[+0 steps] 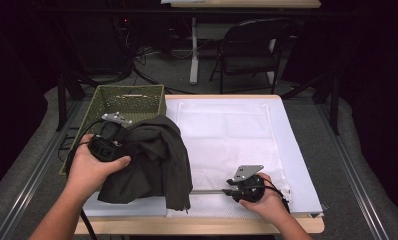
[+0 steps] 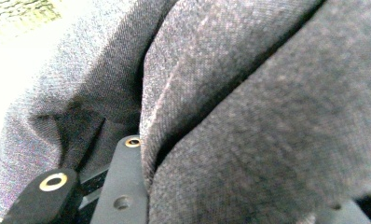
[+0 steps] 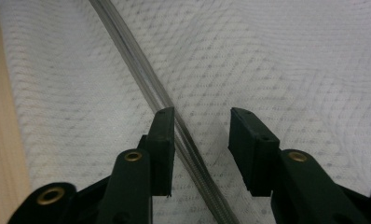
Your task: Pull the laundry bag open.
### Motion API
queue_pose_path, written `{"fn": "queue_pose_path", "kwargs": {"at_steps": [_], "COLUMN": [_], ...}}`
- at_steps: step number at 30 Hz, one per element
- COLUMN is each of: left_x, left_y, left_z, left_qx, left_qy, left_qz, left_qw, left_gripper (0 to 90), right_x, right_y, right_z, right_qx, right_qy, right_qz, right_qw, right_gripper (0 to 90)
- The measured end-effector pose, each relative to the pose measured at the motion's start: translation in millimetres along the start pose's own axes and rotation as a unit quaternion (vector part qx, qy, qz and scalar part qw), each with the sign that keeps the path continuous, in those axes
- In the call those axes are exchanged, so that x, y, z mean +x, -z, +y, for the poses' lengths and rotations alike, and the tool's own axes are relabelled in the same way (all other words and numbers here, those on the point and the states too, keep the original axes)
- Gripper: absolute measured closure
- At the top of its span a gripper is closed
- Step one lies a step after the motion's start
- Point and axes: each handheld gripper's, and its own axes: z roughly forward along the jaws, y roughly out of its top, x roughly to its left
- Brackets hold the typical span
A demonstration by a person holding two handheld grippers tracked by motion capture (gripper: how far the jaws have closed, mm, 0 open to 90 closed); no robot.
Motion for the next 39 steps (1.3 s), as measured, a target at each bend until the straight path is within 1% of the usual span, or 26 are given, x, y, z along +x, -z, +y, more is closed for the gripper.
{"fn": "queue_pose_path", "kwargs": {"at_steps": [2,3,5,7,11,16,17,18,19,21,27,29,31,32,33,36,39], "left_x": [-1.7,-2.6,-4.3,-5.7,-7.1,-8.8,-9.3,-9.2,-9.8,-10.3,-11.1,-11.6,-12.4,-13.4,-13.5,-15.1,-16.8], "left_y": [-1.1,-1.7,-2.8,-4.4,-8.0,-12.6,-13.6,-14.0,-14.6,-15.4,-18.2,-19.6,-20.9,-21.5,-21.8,-21.7,-21.3], "left_z": [0.1,0.0,-0.2,-0.3,0.2,0.8,0.8,1.0,1.1,1.0,0.2,-0.1,-0.3,-0.4,-0.3,0.0,-0.1], "left_qx": [0.000,-0.001,-0.002,-0.002,0.000,0.000,-0.001,0.000,0.001,0.001,0.001,0.001,0.001,0.001,0.002,0.003,0.001], "left_qy": [-0.002,-0.002,-0.004,-0.005,-0.008,-0.010,-0.006,-0.010,-0.011,-0.010,-0.013,-0.012,-0.012,-0.011,-0.014,-0.017,-0.016], "left_qz": [0.000,-0.002,-0.003,-0.006,-0.008,-0.011,-0.014,-0.015,-0.012,-0.014,-0.016,-0.015,-0.015,-0.014,-0.014,-0.016,-0.018], "left_qw": [1.0000,1.0000,1.0000,1.0000,0.9999,0.9999,0.9999,0.9998,0.9999,0.9998,0.9998,0.9998,0.9998,0.9998,0.9998,0.9997,0.9997], "left_gripper": [65.0,65.0,65.0,65.0,65.0,65.0,64.9,65.0,65.0,65.0,64.9,65.0,65.0,65.0,64.9,64.9,64.9], "right_x": [-1.1,-2.1,-6.4,-11.1,-16.7,-18.2,-16.8,-17.6,-16.9,-16.1,-16.3,-15.8,-13.5,-12.9,-11.7,-10.5,-10.0], "right_y": [-2.5,-2.9,-1.8,0.2,2.2,1.6,2.0,1.4,1.5,2.1,2.0,1.6,1.1,0.8,0.4,-1.3,-2.2], "right_z": [-1.2,-2.5,-4.8,-7.3,-10.8,-12.2,-12.3,-12.2,-12.2,-12.2,-12.5,-11.8,-10.6,-9.9,-9.3,-7.8,-6.2], "right_qx": [0.004,0.000,-0.004,-0.008,-0.009,-0.010,-0.006,-0.010,-0.009,-0.006,-0.006,-0.008,-0.004,-0.003,-0.002,-0.003,0.000], "right_qy": [0.006,0.004,-0.007,-0.026,-0.036,-0.034,-0.039,-0.027,-0.023,-0.015,-0.016,-0.015,-0.012,-0.006,-0.008,-0.004,-0.005], "right_qz": [0.000,0.002,0.008,0.013,0.007,0.003,0.003,0.005,0.005,0.007,0.008,0.006,0.006,0.006,0.005,0.003,0.004], "right_qw": [1.0000,1.0000,0.9999,0.9996,0.9993,0.9994,0.9992,0.9996,0.9997,0.9999,0.9998,0.9998,0.9999,1.0000,0.9999,1.0000,1.0000], "right_gripper": [59.0,58.8,58.8,60.0,61.3,61.8,61.3,60.8,60.6,60.8,62.2,66.0,70.2,72.4,74.0,79.0,84.9]}}
